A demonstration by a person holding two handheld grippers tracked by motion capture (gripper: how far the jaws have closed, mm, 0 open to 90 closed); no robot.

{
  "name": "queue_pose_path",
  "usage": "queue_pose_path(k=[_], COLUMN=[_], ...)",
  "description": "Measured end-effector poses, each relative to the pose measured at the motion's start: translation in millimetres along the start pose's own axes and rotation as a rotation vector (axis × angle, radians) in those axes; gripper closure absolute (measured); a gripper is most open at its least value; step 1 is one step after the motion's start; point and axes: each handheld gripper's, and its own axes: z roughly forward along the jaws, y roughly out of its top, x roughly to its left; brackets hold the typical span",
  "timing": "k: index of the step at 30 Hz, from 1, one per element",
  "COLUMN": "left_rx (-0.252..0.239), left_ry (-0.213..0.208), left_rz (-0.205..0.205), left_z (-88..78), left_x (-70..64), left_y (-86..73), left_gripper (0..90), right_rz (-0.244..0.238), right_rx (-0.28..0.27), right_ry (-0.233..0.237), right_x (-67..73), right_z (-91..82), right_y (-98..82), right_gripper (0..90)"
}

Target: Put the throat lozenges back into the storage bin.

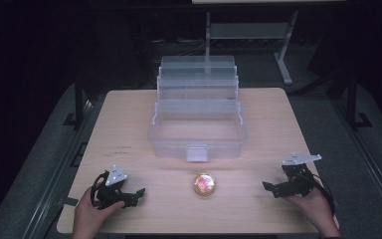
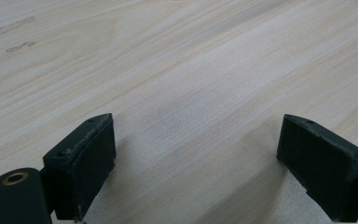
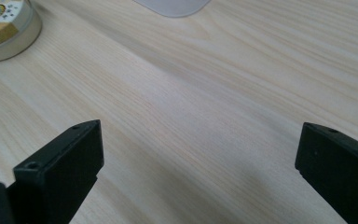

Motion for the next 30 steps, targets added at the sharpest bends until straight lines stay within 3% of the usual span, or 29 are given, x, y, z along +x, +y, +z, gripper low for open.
queue_pose_path(k=[6,30], left_rx=[0.000,-0.001], left_ry=[0.000,0.001], left_rz=[0.000,-0.002], left_z=[0.5,0.8], left_x=[0.2,0.0], left_y=[0.5,0.6], left_gripper=[10.6,10.6], right_rz=[-0.046,-0.121], right_rx=[0.007,0.030], right_ry=[0.009,0.058], right_x=[6.0,19.6], right_z=[-2.3,2.0], right_y=[10.1,39.4], right_gripper=[0.6,0.6])
